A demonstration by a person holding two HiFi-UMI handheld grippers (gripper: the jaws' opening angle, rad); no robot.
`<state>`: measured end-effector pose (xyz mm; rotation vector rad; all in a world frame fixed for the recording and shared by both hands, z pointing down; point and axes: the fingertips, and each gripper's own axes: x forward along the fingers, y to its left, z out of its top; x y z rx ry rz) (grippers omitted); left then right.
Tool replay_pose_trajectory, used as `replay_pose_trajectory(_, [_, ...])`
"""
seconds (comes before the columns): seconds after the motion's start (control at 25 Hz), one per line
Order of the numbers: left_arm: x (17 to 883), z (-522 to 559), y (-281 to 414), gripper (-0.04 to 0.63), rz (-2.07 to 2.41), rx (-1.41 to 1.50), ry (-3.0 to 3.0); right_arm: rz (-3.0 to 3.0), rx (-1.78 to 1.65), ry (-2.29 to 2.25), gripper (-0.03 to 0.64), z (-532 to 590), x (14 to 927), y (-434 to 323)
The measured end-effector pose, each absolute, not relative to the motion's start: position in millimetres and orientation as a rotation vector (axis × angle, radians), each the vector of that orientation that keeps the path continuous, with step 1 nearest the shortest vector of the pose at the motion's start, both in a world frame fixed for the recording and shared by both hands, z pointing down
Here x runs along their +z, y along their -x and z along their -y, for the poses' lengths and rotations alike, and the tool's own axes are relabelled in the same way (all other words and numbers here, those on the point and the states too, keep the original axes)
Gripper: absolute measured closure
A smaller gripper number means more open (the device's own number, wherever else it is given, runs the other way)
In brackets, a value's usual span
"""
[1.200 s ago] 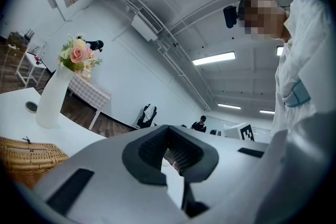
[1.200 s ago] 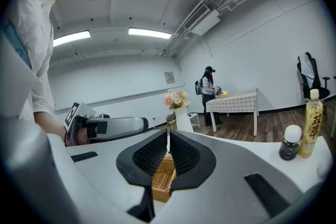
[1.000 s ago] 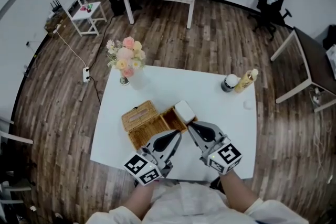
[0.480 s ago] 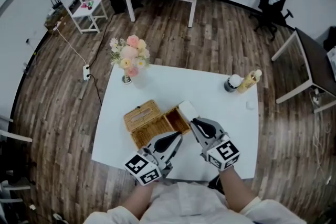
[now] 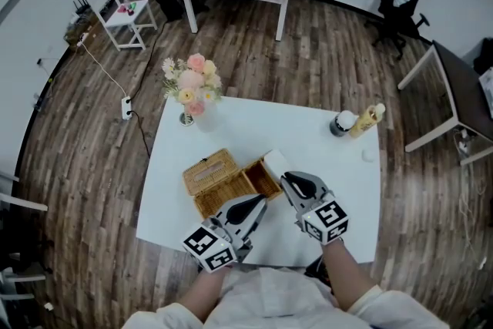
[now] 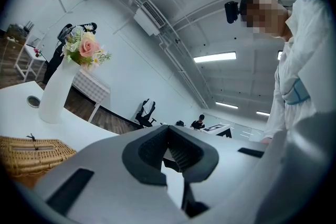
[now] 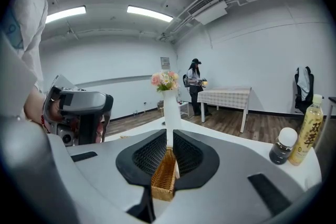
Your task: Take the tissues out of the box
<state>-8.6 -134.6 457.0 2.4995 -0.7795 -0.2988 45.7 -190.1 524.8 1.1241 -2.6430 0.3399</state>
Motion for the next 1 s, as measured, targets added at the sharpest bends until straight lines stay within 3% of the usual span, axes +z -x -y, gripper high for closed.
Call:
replay_pose_trajectory(0.2, [459, 135, 8, 0.594, 0.772, -0.287, -2.501, 2.599, 0.357, -1.131, 0.559, 195, 539, -49])
replay_pose_trajectory(0.32, [459, 135, 8, 0.594, 0.769, -0.279, -2.502, 2.575, 0.367, -1.130, 0.500, 199, 547, -50])
replay_pose_trajectory(1.0, [459, 136, 12, 0.594, 0.779, -0.266, -2.502, 2.443, 0.387, -1.125, 0.350, 214, 585, -56])
